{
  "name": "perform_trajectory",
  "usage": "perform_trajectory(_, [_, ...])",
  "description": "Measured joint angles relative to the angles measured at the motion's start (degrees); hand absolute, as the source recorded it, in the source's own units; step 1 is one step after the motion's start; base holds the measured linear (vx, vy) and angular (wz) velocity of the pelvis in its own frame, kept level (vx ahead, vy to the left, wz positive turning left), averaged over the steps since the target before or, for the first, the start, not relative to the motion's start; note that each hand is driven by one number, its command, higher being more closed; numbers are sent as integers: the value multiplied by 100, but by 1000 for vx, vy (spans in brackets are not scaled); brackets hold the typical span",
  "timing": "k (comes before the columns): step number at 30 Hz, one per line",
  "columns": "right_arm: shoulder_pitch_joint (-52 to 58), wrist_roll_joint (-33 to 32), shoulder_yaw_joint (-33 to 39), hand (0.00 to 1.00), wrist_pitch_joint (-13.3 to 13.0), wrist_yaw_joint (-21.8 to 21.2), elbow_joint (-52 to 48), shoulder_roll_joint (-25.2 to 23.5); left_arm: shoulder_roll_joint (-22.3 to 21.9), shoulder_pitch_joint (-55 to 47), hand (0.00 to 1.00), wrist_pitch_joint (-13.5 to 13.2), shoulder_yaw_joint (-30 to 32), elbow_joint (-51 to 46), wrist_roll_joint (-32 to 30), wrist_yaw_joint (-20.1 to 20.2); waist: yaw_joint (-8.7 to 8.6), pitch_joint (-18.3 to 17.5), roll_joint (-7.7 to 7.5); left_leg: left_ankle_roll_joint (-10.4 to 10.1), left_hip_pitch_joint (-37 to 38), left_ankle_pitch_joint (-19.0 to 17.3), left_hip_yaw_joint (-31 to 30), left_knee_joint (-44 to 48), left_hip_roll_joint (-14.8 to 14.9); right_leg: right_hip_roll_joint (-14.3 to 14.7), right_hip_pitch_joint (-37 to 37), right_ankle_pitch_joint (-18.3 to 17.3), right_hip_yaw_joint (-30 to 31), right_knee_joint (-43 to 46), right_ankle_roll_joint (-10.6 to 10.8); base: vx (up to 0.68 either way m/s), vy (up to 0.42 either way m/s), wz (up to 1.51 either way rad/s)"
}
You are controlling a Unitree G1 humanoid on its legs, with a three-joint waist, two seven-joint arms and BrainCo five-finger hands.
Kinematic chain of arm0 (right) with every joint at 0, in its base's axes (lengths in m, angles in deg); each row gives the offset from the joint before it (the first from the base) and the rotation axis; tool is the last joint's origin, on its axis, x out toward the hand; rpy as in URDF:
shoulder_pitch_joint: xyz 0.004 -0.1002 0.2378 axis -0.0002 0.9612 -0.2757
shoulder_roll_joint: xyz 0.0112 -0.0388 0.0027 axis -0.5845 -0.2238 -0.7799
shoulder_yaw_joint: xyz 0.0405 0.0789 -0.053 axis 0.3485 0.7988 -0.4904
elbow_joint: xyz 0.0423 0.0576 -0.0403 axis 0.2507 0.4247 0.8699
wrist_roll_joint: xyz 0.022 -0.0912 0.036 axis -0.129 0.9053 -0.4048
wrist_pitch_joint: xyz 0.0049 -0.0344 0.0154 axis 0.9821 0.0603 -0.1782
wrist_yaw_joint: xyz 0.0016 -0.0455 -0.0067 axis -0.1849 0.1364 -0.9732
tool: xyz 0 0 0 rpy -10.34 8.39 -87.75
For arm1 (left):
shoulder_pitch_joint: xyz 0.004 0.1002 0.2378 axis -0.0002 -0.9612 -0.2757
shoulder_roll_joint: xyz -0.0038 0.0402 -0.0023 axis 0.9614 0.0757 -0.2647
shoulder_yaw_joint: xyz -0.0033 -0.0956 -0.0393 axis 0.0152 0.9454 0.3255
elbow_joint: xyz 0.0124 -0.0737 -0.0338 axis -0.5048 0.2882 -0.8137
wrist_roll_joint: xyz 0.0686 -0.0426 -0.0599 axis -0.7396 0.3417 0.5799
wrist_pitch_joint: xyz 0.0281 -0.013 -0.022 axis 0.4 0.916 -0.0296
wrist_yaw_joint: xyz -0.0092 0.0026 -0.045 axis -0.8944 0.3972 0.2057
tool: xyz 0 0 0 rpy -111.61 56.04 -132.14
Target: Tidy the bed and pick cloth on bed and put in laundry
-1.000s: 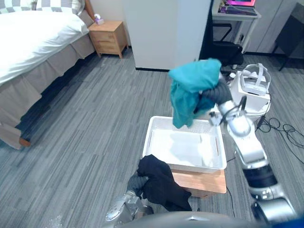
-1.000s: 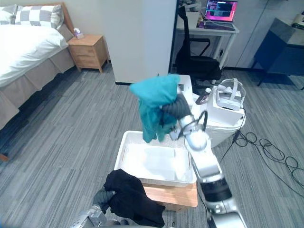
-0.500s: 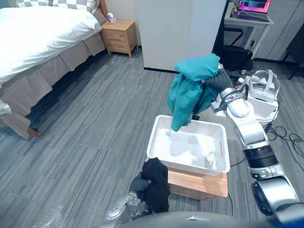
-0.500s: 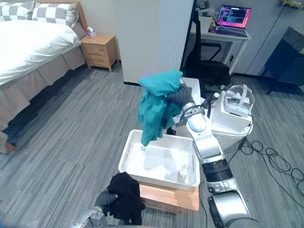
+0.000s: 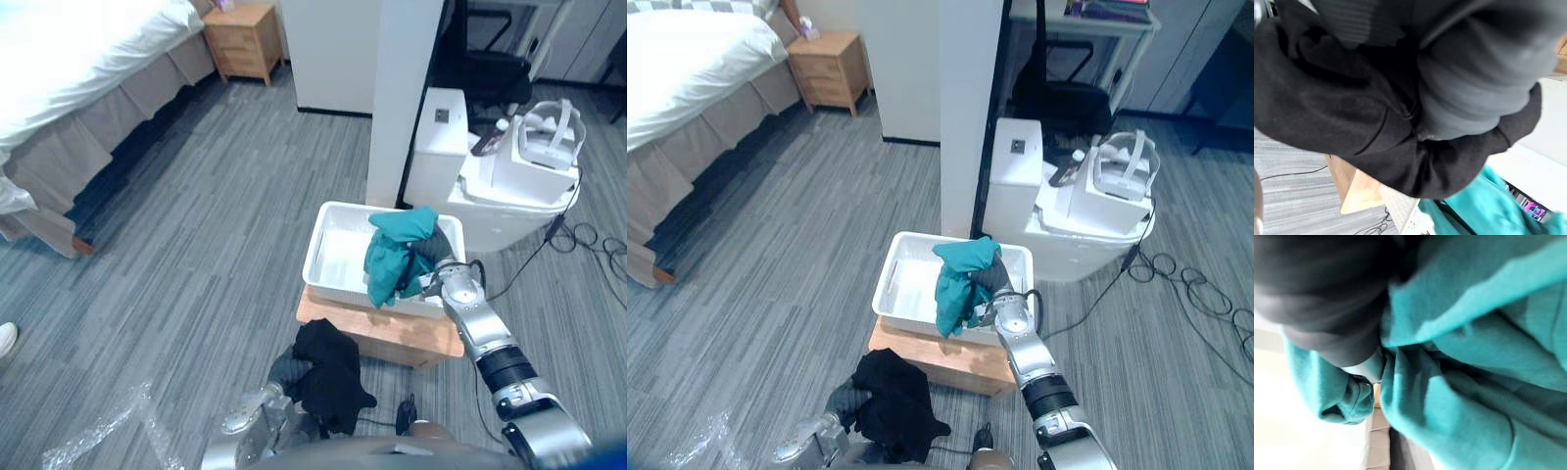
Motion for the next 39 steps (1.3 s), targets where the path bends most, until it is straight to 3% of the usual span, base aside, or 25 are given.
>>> perform_trajectory(8, [-1181, 268, 139, 100, -196, 147, 888, -34, 11, 544, 100, -211, 51, -12, 75, -212, -1, 732, 177, -21, -388, 74, 93, 4, 14, -23, -428, 89, -14, 135, -15, -24, 9, 3])
perform_trajectory(13, [-1604, 262, 302, 100, -203, 45, 1302, 287, 13, 638, 100, -345, 218, -23, 192, -205, 156, 1061, 184, -16, -462, 171, 82, 6, 22, -17, -511, 82, -26, 181, -7, 60, -12, 1])
perform_trajectory(14, [-1604, 263, 313, 0, -196, 10, 1308, 322, 17, 639, 100, -364, 256, -24, 192, -204, 160, 1073, 178, -13, -503, 176, 76, 7, 21, -16, -542, 80, -29, 191, -8, 97, -8, 8])
perform_trajectory(23, [-1767, 255, 268, 0, 132, 14, 1815, 338, 67, 687, 100, -522, 441, -40, 173, -182, 281, 1230, 154, 52, -494, 227, 83, 33, 44, 2, -578, -69, -36, 302, -72, 77, -11, 0])
perform_trajectory(31, [-1743, 268, 221, 0, 131, 171, 1913, 344, 68, 614, 100, -575, 448, -138, 161, -81, 293, 1244, 119, -4, -345, 129, 97, 5, 52, -11, -474, -133, -42, 383, -52, 11, 1, 0])
perform_trajectory(35, [-1565, 268, 230, 0, 125, 216, 1391, 343, 72, 388, 100, -566, 483, -305, -39, 84, 304, 1221, 19, 1, -142, 57, 113, 4, 47, -5, -200, -131, -42, 228, -34, 56, 0, -1])
perform_trajectory(39, [-985, 273, 160, 0, 222, 148, 705, 249, 72, 49, 100, -440, 477, -308, -69, 260, 306, 964, -220, 1, 133, -34, 106, 5, -1, -23, 189, -180, -74, -3, 39, 121, -1, 4])
